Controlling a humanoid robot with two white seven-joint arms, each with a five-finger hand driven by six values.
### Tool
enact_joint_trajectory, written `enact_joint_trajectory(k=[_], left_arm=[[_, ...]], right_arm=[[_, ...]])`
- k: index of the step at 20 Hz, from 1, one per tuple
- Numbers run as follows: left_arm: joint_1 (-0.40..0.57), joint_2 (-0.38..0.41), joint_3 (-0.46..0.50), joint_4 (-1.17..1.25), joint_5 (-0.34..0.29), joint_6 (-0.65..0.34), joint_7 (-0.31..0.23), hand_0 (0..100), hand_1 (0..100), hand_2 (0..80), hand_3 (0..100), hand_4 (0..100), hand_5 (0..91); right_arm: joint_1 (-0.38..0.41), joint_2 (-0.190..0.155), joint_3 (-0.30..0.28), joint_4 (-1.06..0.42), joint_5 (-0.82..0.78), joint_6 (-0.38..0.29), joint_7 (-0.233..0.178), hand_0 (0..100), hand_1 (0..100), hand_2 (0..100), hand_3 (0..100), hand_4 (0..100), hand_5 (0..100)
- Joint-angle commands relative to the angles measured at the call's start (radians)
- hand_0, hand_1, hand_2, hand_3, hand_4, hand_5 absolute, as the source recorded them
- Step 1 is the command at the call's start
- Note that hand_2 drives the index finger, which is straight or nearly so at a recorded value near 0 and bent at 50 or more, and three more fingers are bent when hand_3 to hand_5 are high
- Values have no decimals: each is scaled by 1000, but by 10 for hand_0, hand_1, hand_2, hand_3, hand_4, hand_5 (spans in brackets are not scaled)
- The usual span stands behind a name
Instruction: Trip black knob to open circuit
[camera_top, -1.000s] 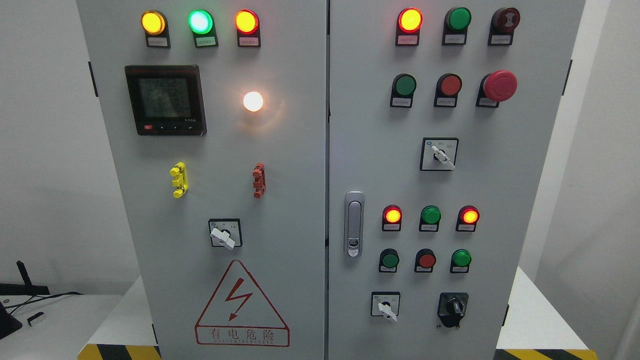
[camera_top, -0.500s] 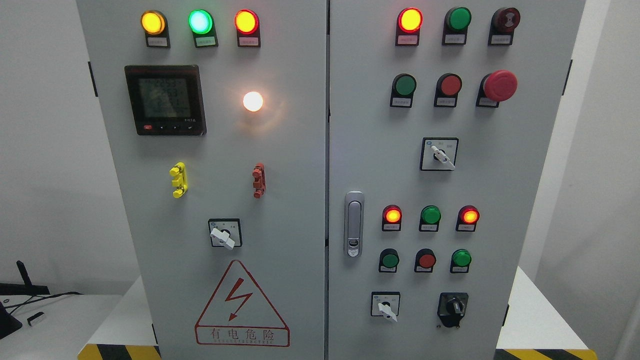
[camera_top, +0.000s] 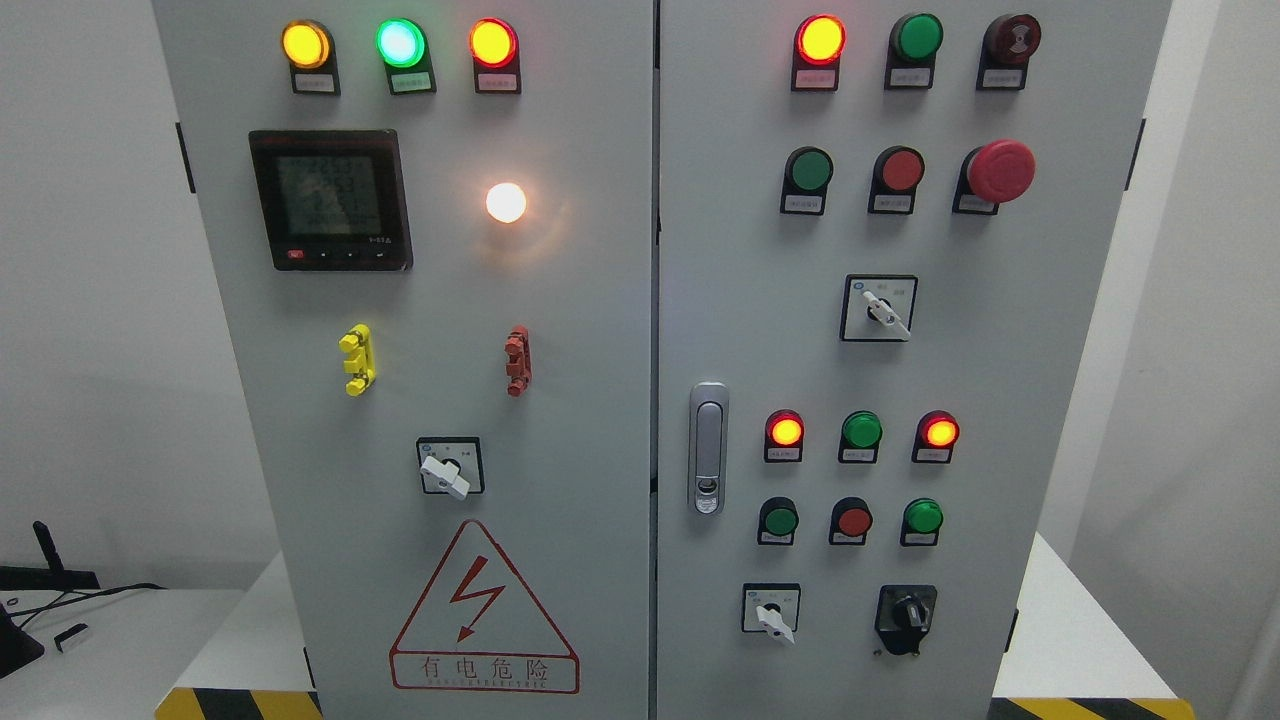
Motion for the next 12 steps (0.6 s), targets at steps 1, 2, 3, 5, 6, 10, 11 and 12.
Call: enact_joint_trajectory(k=[1, 2, 3, 5, 6, 10, 11, 12], left_arm=[[0, 0, 0, 0, 5, 0, 0, 120, 389, 0, 0, 0, 0], [0, 0, 0, 0, 5, 0, 0, 120, 389, 0, 0, 0, 0], [0, 0, 0, 0, 5, 0, 0, 120, 389, 0, 0, 0, 0], [0, 0, 0, 0, 5, 0, 0, 120, 389, 0, 0, 0, 0], [0, 0, 0, 0, 5, 0, 0, 120, 389, 0, 0, 0, 0], [0, 1, 0, 0, 5, 0, 0, 120, 389, 0, 0, 0, 0], [0, 0, 0, 0, 5, 0, 0, 120, 389, 0, 0, 0, 0], [0, 0, 0, 0, 5, 0, 0, 120, 389, 0, 0, 0, 0]], right_arm=[[-81, 3, 74, 7, 44, 57, -30, 307, 725, 449, 903, 1000, 1000], [-97, 5, 77, 11, 44, 76, -33, 315, 725, 449, 904, 1000, 1000], [-111, 6, 78, 15, 44, 86, -33, 323, 726, 449, 907, 1000, 1000], [-128, 6, 79, 24, 44, 100, -32, 334, 727, 448, 909, 1000, 1000], [-134, 6, 79, 30, 44, 101, -32, 341, 730, 447, 908, 1000, 1000], [-163, 6, 91, 57, 41, 136, -32, 356, 734, 442, 908, 1000, 1000], [-166, 6, 96, 58, 40, 138, -32, 358, 735, 439, 907, 1000, 1000], [-167, 6, 108, 60, 40, 138, -32, 361, 735, 436, 906, 1000, 1000]])
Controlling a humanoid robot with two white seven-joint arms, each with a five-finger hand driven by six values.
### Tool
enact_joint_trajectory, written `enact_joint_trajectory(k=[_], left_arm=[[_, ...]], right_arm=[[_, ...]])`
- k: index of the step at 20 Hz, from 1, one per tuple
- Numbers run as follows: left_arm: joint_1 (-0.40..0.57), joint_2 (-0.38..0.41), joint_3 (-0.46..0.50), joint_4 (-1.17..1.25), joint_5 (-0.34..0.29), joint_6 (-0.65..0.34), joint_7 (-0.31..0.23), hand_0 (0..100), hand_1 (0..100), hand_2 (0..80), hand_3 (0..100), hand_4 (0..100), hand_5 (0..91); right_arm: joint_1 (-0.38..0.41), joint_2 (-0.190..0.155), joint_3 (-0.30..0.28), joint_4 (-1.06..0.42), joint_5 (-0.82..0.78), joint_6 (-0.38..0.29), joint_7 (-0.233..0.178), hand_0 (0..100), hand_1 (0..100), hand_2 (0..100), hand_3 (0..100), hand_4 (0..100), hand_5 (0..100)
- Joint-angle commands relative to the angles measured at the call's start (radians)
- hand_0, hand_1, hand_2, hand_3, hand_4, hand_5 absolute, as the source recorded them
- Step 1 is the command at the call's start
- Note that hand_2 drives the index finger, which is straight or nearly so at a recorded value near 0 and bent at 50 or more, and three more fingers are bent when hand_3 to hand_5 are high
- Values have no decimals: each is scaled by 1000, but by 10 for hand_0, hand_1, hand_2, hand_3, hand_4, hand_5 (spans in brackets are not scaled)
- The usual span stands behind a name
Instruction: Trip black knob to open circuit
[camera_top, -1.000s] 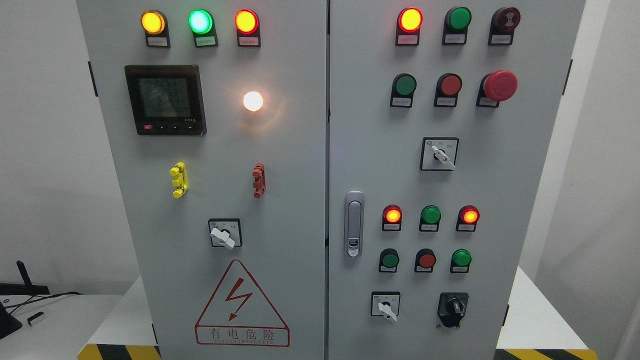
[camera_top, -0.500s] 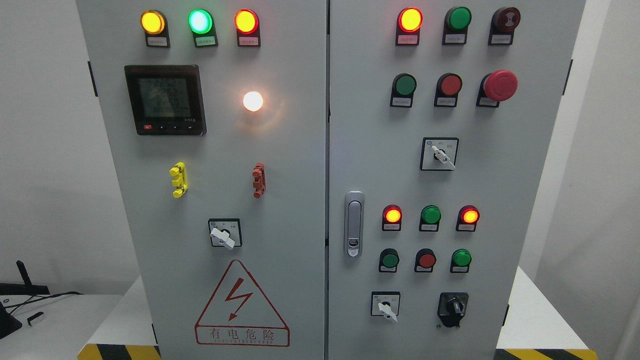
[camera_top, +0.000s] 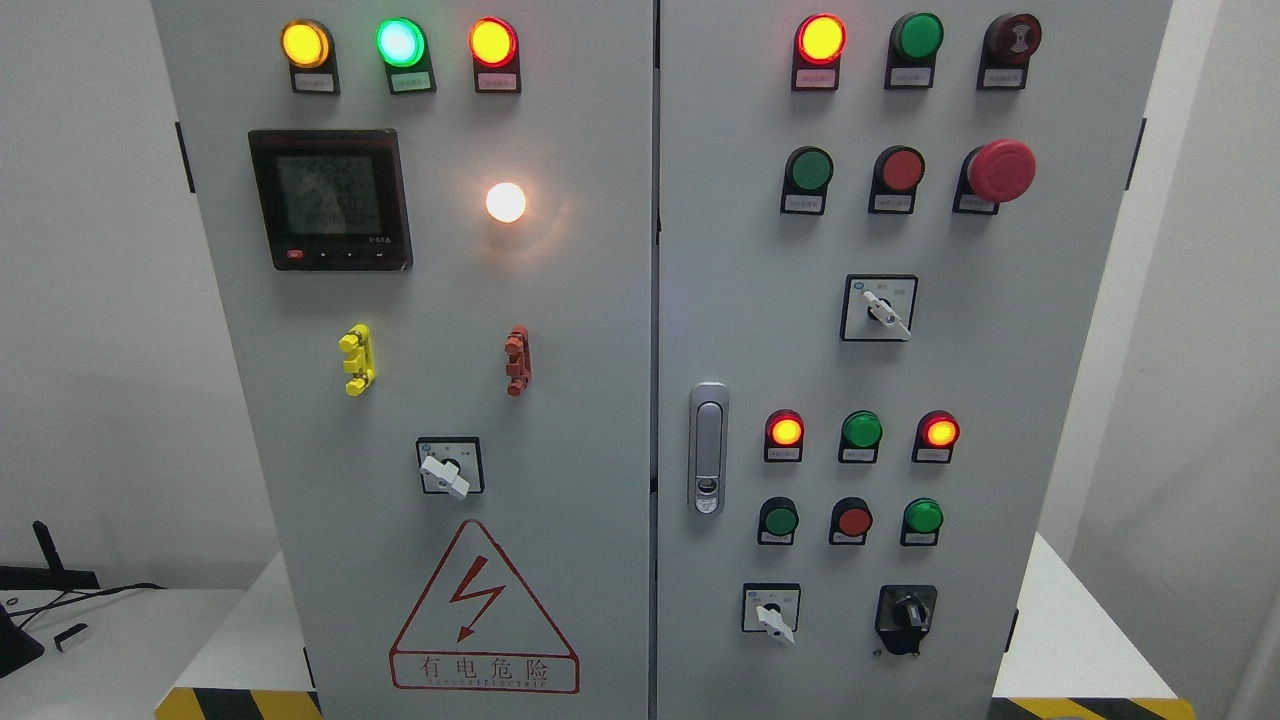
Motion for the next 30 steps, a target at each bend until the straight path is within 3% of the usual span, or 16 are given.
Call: enact_joint_trajectory(k=[1, 8, 19, 30], left_arm=[[0, 0, 0, 0, 5, 0, 0, 120, 389, 0, 0, 0, 0], [0, 0, 0, 0, 5, 0, 0, 120, 389, 0, 0, 0, 0], [0, 0, 0, 0, 5, 0, 0, 120, 389, 0, 0, 0, 0], [0, 0, 0, 0, 5, 0, 0, 120, 389, 0, 0, 0, 0]], right_arm=[[-34, 2, 62, 35, 3, 10, 0, 368, 737, 433, 905, 1000, 1000], [-75, 5, 95, 74, 4, 47, 3, 397, 740, 418, 892, 1000, 1000], [-152, 5, 86, 166, 6, 53, 1, 387, 737, 398, 873, 1000, 1000], [-167, 5, 90, 191, 3, 55, 3, 379, 732, 401, 872, 1000, 1000]])
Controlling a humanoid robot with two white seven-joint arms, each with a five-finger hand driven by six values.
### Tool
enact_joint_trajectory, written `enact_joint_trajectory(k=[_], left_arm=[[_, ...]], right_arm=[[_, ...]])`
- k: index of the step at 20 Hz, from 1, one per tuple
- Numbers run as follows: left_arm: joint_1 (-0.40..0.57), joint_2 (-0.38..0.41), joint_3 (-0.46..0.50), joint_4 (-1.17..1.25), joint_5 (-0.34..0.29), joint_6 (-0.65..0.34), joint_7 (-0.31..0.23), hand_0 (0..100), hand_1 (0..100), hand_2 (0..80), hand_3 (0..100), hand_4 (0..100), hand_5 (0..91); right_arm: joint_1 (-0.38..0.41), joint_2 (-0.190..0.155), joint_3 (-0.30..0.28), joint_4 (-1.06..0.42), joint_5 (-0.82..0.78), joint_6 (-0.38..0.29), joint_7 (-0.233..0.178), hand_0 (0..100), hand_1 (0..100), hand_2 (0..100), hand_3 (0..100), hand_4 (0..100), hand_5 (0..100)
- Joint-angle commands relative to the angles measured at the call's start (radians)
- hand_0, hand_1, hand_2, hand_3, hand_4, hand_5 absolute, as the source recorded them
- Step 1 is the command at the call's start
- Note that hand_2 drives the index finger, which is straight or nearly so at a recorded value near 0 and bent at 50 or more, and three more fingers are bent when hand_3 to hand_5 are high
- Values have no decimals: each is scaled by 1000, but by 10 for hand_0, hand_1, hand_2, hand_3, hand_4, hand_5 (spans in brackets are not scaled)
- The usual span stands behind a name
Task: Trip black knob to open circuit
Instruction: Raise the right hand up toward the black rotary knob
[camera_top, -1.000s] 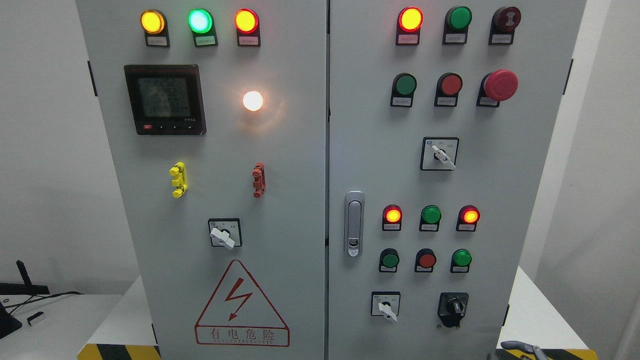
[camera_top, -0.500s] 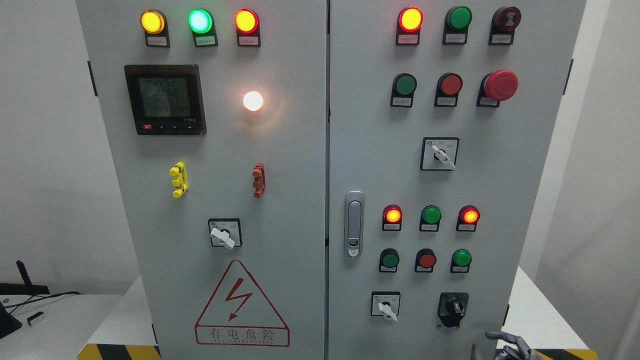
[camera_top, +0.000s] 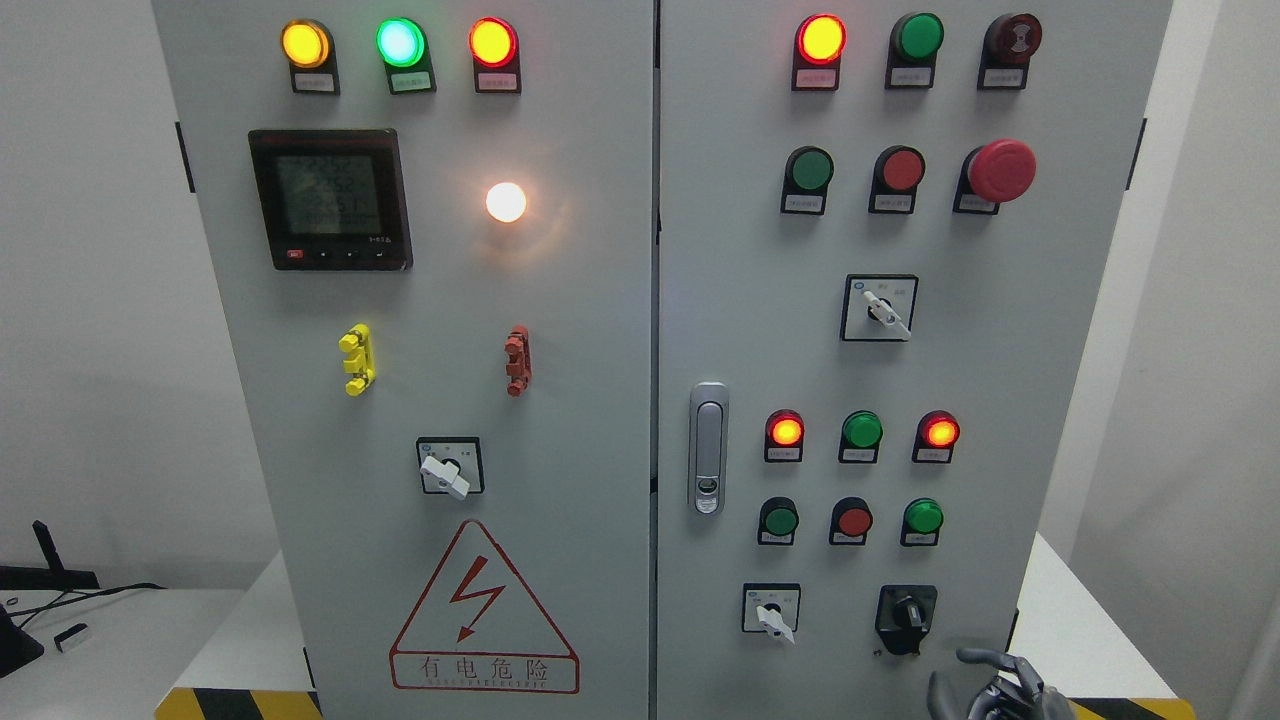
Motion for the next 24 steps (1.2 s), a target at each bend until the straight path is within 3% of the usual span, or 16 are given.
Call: enact_joint_trajectory(k=[1, 24], left_arm=[[0, 1, 0, 0, 5, 0, 0, 120, 389, 0, 0, 0, 0], [0, 0, 0, 0, 5, 0, 0, 120, 389, 0, 0, 0, 0]], right_arm=[[-10, 1, 9, 39, -2, 1, 2, 379, 731, 402, 872, 1000, 1000], [-46, 4, 15, 26, -5, -7, 4, 382, 724, 422, 882, 1000, 1000]])
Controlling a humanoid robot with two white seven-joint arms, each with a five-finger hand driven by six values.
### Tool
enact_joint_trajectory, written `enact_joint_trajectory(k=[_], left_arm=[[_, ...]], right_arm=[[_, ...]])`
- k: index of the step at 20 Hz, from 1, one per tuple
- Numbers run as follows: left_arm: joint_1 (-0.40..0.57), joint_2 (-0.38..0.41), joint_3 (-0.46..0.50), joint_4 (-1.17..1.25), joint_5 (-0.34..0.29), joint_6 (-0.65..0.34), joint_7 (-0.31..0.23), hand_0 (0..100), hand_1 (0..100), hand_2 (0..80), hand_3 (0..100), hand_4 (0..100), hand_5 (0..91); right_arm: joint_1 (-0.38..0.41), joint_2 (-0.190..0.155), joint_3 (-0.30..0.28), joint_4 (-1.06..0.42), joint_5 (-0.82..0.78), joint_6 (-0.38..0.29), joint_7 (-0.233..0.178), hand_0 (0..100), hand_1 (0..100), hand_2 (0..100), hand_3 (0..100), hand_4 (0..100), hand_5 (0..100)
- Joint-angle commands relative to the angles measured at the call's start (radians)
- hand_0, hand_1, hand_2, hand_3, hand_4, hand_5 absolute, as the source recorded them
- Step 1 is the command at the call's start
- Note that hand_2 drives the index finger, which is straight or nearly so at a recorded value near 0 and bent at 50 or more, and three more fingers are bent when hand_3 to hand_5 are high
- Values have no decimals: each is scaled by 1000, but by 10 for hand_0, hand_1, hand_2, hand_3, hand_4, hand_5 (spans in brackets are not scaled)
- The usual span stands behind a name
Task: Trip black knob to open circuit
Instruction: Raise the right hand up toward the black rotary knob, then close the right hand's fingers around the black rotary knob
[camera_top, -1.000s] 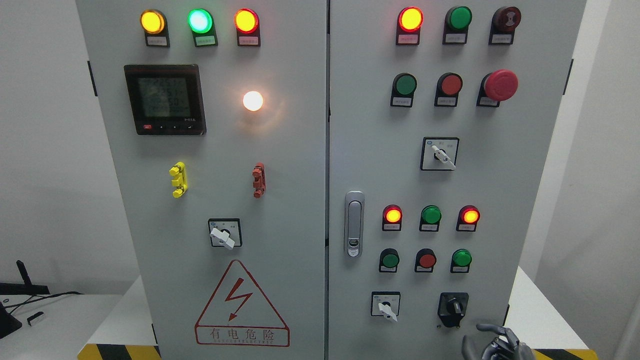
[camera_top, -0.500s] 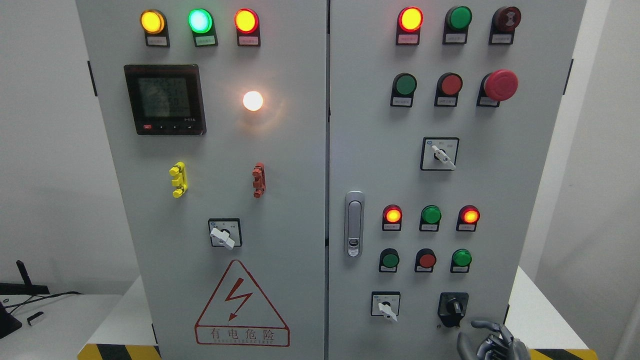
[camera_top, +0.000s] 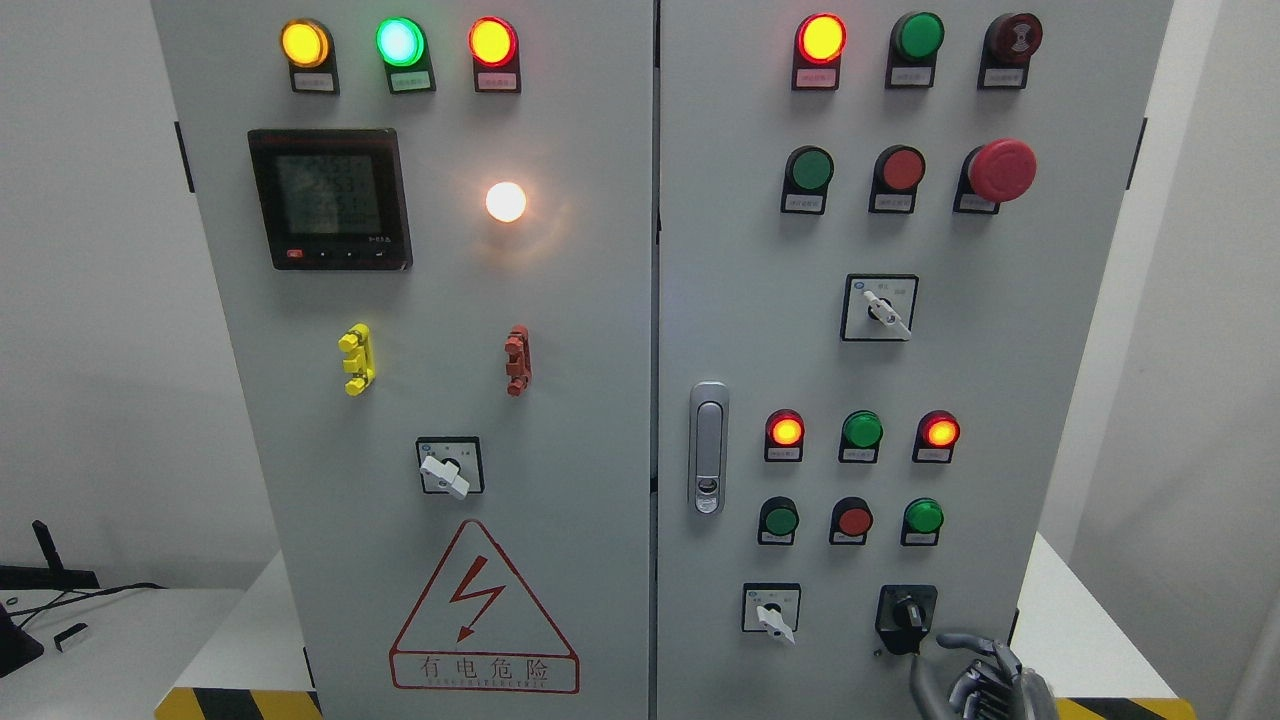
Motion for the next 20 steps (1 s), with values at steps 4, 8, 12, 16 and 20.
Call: enact_joint_trajectory(k=[4, 8, 12, 16, 20], left_arm=[[0, -1, 0, 0, 5, 0, 0, 120, 389, 0, 0, 0, 0], [0, -1, 0, 0, 5, 0, 0, 120, 389, 0, 0, 0, 0], [0, -1, 0, 0, 5, 0, 0, 120, 389, 0, 0, 0, 0], [0, 1, 0, 0, 5, 0, 0, 120, 389, 0, 0, 0, 0], [0, 1, 0, 0, 5, 0, 0, 120, 389, 0, 0, 0, 0]], right_arm=[[-3, 3, 5, -4, -2, -6, 0, 378, 724, 428, 883, 1000, 1000], [-4, 4, 7, -4, -5, -9, 0, 377, 725, 434, 885, 1000, 1000], [-3, 6, 7, -3, -8, -12, 3, 380, 724, 439, 886, 1000, 1000], [-3, 6, 7, -3, -10, -12, 5, 375, 721, 445, 895, 1000, 1000], [-4, 7, 13, -3, -8, -12, 5, 363, 720, 450, 898, 1000, 1000]])
